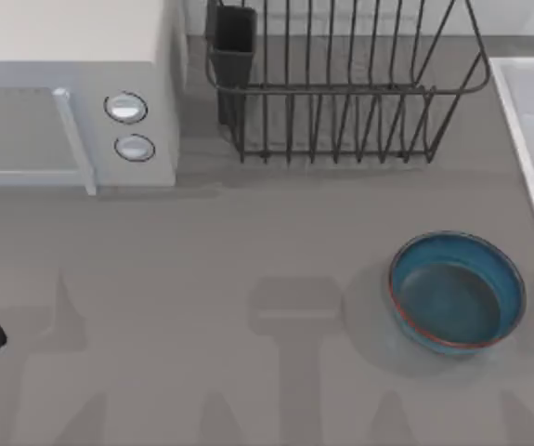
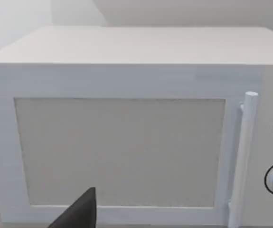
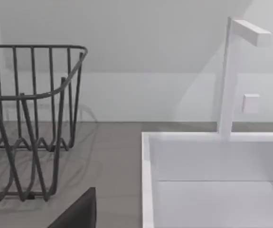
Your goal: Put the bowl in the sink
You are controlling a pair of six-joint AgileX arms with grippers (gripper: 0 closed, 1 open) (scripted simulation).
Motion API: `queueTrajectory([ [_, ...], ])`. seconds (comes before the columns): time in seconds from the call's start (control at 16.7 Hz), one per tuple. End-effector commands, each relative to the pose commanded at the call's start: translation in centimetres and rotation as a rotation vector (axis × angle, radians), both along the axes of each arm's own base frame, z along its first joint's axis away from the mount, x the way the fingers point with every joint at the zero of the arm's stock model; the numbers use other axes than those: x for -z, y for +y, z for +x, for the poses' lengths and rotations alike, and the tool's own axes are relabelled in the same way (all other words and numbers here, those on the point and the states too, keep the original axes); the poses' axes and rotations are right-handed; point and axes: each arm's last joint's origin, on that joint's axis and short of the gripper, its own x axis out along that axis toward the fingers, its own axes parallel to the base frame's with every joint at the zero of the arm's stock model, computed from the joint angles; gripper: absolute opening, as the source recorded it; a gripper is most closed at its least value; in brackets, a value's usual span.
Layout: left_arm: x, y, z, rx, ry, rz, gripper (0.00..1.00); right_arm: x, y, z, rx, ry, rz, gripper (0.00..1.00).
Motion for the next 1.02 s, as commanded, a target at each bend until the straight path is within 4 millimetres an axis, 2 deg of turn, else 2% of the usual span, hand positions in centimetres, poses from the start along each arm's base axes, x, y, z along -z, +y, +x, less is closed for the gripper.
queueTrajectory([
  [0.24,0.0,0.0,0.0,0.000,0.000,0.000,1.00,-0.5,0.1,0.0,-0.007,0.029,0.007,1.00],
  [0.54,0.0,0.0,0.0,0.000,0.000,0.000,1.00,-4.7,0.6,1.0,-0.041,0.258,0.047,1.00],
  [0.66,0.0,0.0,0.0,0.000,0.000,0.000,1.00,-6.5,1.0,2.4,-0.052,0.419,0.062,1.00],
  [0.78,0.0,0.0,0.0,0.000,0.000,0.000,1.00,-8.0,1.6,4.6,-0.059,0.611,0.071,1.00],
  [1.02,0.0,0.0,0.0,0.000,0.000,0.000,1.00,-9.0,3.4,10.3,-0.053,1.007,0.067,1.00],
])
